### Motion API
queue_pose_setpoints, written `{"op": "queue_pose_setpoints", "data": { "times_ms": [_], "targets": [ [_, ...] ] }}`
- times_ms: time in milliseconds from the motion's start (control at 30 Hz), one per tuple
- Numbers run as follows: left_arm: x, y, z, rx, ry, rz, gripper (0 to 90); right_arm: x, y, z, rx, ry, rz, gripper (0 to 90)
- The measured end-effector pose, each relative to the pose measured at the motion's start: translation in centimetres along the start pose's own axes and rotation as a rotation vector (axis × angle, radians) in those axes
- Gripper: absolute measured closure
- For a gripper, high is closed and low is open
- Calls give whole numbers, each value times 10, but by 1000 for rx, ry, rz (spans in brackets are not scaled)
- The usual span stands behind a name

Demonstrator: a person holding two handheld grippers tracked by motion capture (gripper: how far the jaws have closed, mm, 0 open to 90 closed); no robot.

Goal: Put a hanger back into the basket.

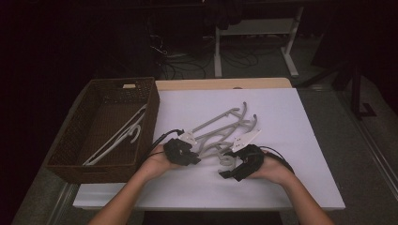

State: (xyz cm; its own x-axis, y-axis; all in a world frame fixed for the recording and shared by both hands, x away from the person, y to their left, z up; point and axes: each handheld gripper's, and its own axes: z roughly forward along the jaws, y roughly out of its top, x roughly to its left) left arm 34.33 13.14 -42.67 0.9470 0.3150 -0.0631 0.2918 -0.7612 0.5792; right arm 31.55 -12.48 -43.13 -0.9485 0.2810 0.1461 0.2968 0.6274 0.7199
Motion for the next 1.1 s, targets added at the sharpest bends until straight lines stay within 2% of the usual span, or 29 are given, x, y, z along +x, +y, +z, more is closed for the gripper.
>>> {"op": "queue_pose_setpoints", "data": {
  "times_ms": [133,267,400,500,633,700,767,867,1100],
  "targets": [
    [-1,2,0,-5,-41,10,813,-2,-1,-3,-19,-5,0,238],
    [-2,2,1,4,-39,18,819,-5,-1,-5,-48,-4,10,191],
    [-2,4,-1,-13,-37,14,820,-5,0,-11,-95,-46,13,115],
    [-2,6,-5,-35,-25,8,821,-5,3,-21,-141,-62,19,67],
    [-2,11,-11,-70,0,-17,821,-5,3,-40,-200,-111,30,35],
    [-2,14,-16,-95,13,-38,821,-5,0,-50,-229,-131,40,35],
    [-2,18,-22,-117,7,-59,821,-6,-3,-59,-250,-146,49,35],
    [-4,25,-34,-132,14,-64,821,-7,-9,-69,-268,-167,65,35],
    [-6,51,-78,-169,39,-69,820,-11,-29,-80,-276,-211,114,36]
  ]
}}
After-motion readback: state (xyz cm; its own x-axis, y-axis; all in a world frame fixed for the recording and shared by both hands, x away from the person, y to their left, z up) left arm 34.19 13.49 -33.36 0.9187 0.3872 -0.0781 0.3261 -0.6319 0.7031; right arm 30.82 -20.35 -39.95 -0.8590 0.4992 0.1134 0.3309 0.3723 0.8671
